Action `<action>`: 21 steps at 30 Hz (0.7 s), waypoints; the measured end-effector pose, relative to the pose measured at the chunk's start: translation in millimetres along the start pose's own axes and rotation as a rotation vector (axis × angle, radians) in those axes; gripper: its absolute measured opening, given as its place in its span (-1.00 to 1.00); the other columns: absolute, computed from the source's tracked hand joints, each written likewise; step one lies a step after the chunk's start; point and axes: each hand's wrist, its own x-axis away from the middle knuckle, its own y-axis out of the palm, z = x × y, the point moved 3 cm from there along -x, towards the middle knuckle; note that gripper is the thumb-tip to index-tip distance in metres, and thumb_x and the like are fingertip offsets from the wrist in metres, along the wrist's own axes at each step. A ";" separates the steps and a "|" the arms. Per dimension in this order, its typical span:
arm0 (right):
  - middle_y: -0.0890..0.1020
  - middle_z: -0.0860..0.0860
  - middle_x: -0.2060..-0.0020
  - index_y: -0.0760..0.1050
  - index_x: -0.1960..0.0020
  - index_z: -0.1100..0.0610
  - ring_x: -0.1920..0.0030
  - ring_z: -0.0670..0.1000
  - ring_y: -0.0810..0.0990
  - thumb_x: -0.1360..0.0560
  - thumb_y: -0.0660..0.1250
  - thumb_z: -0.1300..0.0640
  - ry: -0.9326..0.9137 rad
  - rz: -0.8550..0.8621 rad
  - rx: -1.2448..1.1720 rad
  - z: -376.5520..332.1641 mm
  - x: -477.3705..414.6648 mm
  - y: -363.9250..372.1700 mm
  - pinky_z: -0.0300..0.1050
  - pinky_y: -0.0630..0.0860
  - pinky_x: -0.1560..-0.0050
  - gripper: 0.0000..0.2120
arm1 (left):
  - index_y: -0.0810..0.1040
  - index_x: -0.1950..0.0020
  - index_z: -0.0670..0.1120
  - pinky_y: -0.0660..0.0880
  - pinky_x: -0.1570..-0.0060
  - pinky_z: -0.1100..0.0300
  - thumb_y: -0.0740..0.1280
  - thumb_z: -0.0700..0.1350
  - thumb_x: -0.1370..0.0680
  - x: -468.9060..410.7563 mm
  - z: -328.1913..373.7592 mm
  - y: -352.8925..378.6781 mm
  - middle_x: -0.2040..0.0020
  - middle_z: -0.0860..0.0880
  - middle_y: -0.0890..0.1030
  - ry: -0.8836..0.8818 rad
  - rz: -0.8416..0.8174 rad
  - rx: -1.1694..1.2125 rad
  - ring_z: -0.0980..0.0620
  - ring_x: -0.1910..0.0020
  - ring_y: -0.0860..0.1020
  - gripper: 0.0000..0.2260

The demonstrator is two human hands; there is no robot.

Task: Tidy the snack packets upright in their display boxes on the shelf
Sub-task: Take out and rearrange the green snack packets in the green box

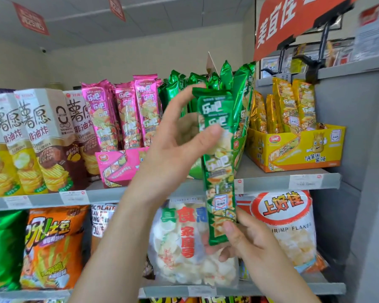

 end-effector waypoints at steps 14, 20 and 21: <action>0.60 -0.14 0.37 0.57 0.04 -0.13 0.37 -0.12 0.52 -0.53 0.25 -0.05 -0.680 0.365 0.889 -152.7 -83.2 -22.9 -0.16 0.45 0.33 -0.87 | 0.44 -0.21 0.31 0.58 0.36 -0.09 0.49 0.08 -0.36 -55.5 70.7 -62.2 0.12 -0.07 0.66 0.375 0.203 -0.444 -0.22 0.31 0.59 -0.54; 0.53 0.03 -0.27 0.36 -0.41 0.05 -0.29 0.11 0.44 -0.57 0.26 0.02 -0.681 0.279 1.481 -200.7 -164.2 -0.8 0.08 0.41 -0.24 -0.58 | 0.37 -0.37 0.10 0.56 0.28 0.15 0.44 0.06 -0.44 -74.0 82.6 -60.0 0.15 0.02 0.61 0.491 0.271 -0.682 0.09 0.33 0.58 -0.47; 0.49 0.01 -0.33 0.31 -0.45 0.04 -0.34 0.11 0.40 -0.57 0.25 -0.01 -0.631 0.227 1.526 -198.7 -173.6 1.6 0.13 0.38 -0.26 -0.53 | 0.36 -0.38 0.09 0.58 0.26 0.15 0.43 0.06 -0.45 -75.9 82.5 -59.0 0.13 0.04 0.61 0.496 0.271 -0.725 0.10 0.32 0.59 -0.47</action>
